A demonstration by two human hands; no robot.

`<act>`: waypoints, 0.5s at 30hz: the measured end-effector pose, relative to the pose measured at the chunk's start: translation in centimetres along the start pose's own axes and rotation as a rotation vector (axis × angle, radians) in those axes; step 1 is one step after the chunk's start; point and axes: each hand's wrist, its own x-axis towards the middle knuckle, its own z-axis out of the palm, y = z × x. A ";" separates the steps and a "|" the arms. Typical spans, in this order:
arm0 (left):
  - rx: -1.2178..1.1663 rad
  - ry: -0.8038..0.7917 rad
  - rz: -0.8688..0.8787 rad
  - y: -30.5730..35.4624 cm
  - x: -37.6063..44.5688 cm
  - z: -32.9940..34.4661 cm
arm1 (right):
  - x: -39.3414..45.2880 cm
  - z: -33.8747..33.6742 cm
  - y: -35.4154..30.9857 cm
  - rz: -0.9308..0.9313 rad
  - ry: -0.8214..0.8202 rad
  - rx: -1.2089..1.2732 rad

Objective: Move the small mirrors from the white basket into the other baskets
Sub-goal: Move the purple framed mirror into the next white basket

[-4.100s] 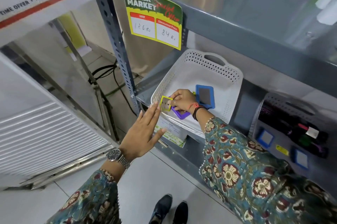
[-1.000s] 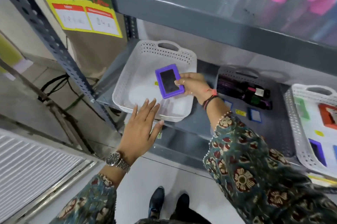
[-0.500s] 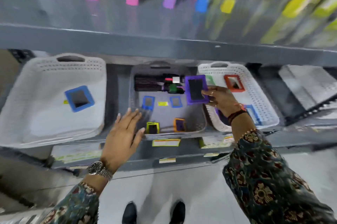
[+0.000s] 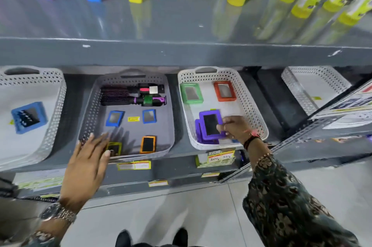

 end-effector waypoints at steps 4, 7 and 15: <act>0.010 -0.007 -0.021 0.3 -0.1 -0.2 | 0.9 0.4 0.4 0.002 -0.025 -0.163; 0.009 -0.016 -0.035 0.4 -0.1 -0.1 | 1.1 0.6 0.5 -0.003 0.013 -0.366; -0.010 -0.026 -0.048 -0.5 -0.3 -0.7 | 0.9 1.1 -0.2 -0.014 0.018 -0.587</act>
